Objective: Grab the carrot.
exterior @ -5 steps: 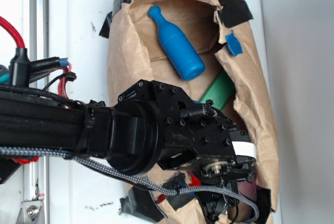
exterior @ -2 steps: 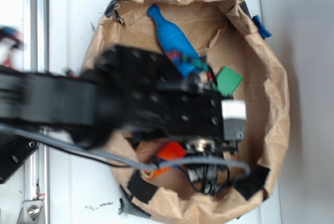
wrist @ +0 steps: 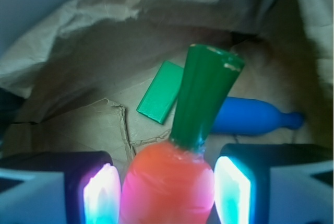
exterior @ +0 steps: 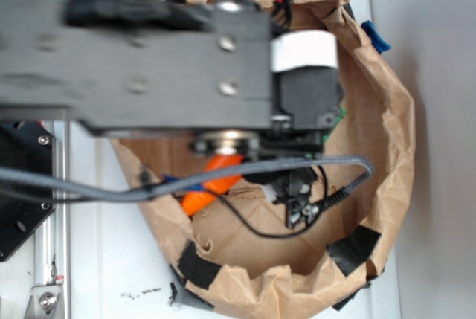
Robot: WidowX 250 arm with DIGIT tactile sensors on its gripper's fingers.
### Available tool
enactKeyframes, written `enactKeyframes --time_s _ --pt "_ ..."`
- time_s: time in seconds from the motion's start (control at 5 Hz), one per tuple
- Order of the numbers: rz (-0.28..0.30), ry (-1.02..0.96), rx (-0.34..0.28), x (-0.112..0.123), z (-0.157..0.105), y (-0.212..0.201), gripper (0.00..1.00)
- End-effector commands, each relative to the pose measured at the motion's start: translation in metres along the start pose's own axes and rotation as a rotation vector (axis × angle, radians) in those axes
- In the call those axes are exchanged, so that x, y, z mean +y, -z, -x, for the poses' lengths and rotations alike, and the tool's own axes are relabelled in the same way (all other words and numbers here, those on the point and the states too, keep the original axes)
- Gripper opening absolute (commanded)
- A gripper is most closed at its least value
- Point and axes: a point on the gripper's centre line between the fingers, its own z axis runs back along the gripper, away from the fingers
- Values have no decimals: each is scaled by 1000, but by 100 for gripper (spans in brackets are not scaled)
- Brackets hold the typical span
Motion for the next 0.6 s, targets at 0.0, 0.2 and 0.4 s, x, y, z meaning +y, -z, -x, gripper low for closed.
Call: enactKeyframes --time_s 0.0,0.2,0.4 --pt "-7 -62 -93 11 -11 -70 0" --pt "-29 -42 -64 8 -10 -65 0" --pt "-51 -37 -70 7 -10 -62 0"
